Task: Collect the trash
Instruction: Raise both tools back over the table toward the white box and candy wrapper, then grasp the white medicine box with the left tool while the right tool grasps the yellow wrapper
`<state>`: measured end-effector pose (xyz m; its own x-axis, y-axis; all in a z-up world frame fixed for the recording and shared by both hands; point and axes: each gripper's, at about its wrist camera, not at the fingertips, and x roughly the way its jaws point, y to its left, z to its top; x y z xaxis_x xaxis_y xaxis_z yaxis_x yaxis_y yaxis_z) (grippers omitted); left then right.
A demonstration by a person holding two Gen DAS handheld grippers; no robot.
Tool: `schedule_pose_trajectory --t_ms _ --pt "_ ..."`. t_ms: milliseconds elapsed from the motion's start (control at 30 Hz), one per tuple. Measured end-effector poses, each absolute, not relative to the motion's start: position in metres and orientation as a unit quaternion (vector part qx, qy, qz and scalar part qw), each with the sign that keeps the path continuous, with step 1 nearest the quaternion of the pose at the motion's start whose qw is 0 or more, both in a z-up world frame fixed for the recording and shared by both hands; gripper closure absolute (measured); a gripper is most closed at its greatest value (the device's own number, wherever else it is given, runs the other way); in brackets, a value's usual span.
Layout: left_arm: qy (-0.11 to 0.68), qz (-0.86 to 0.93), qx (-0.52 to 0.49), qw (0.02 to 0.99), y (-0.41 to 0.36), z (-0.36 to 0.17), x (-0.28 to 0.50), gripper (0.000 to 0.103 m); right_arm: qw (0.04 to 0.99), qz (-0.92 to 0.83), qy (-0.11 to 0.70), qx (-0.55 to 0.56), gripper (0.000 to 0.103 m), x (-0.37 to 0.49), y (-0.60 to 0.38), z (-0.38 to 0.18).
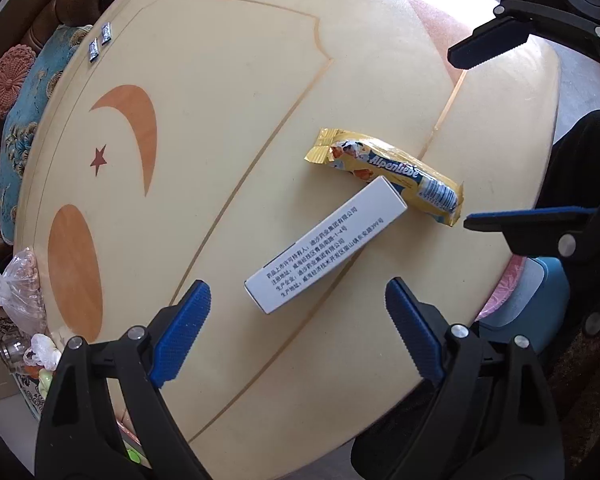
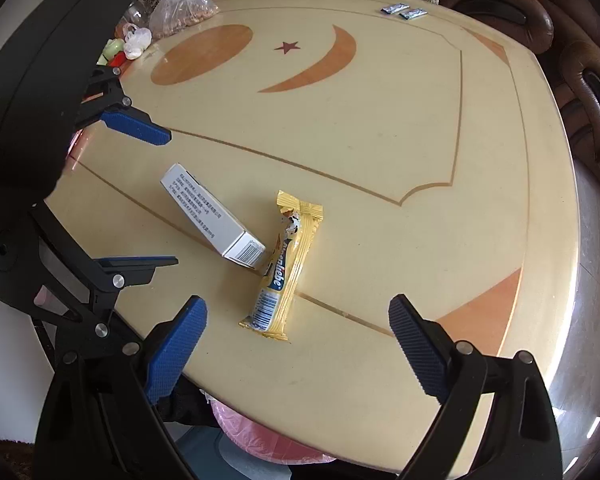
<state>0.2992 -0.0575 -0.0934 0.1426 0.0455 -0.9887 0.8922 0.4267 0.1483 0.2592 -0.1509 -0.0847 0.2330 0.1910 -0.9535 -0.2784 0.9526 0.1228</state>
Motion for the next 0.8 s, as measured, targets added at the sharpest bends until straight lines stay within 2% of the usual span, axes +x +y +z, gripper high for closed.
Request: schedule_pose_trajectory --t_ms 233,467,567,767,800 --pt "0.573 -0.347 0.420 0.613 -0.065 -0.117 0.309 0.016 0.771 0.144 0.620 -0.031 0.013 0.273 -0.152 -0.119" --pt "0.587 -0.359 0.406 0.602 -0.067 -0.135 0.315 0.016 0.773 0.140 0.618 -0.036 0.016 0.278 -0.153 -0.126" --pt "0.596 -0.359 0.396 0.599 -0.069 -0.139 0.316 0.023 0.780 0.129 0.611 -0.037 0.019 0.280 -0.153 -0.124" --pt "0.602 -0.362 0.378 0.604 -0.066 -0.137 0.312 0.029 0.791 0.118 0.598 -0.043 0.027 0.276 -0.148 -0.120" --pt "0.604 -0.365 0.371 0.604 -0.064 -0.136 0.312 0.034 0.793 0.114 0.596 -0.046 0.029 0.276 -0.147 -0.119"
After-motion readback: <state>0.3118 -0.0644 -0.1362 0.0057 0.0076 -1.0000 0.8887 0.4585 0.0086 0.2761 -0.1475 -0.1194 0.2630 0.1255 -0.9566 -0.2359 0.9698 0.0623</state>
